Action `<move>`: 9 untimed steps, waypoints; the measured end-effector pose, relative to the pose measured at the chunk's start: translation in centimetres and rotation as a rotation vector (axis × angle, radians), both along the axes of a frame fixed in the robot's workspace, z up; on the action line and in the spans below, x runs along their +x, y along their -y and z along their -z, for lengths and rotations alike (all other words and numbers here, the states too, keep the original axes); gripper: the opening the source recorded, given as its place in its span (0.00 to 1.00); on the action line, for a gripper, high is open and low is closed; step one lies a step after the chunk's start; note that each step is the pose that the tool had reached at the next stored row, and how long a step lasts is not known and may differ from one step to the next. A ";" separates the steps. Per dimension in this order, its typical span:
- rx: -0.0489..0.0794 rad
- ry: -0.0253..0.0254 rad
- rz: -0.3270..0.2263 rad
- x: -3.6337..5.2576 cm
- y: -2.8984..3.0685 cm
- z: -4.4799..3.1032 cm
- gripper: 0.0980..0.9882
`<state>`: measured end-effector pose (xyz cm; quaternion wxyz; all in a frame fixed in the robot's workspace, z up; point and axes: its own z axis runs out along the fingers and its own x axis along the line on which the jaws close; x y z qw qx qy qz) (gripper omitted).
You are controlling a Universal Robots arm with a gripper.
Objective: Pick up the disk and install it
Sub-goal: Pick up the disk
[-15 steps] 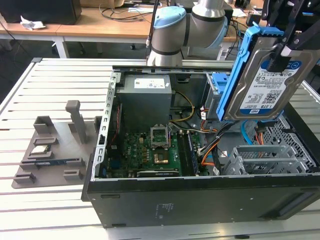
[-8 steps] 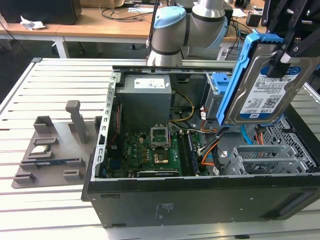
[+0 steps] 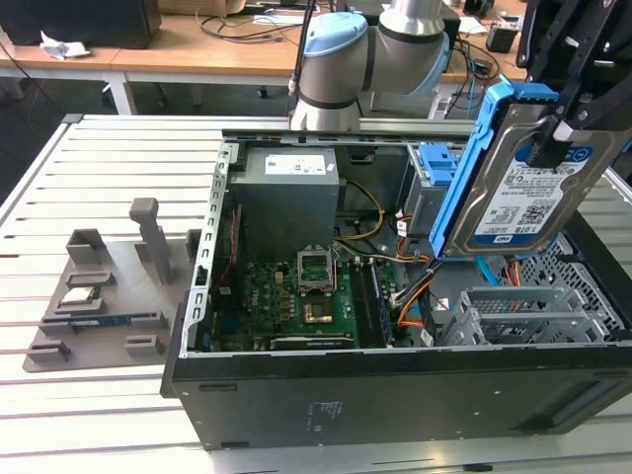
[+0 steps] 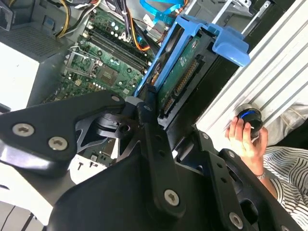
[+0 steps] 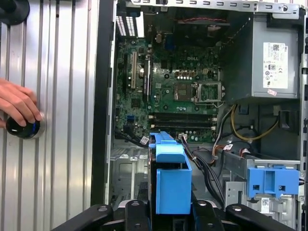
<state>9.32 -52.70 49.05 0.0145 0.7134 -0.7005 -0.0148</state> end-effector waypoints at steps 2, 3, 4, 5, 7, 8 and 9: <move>0.000 -0.0001 0.000 0.52 0.49 0.24 0.30; 0.000 -0.0001 0.000 0.74 0.60 0.31 0.30; 0.000 -0.0001 0.000 1.04 0.72 0.39 0.30; 0.000 -0.0002 0.000 1.27 0.81 0.46 0.30; 0.000 -0.0002 0.000 1.69 0.98 0.60 0.30; 0.000 -0.0003 0.000 1.97 1.07 0.71 0.30; 0.000 -0.0002 0.000 2.08 1.09 0.76 0.30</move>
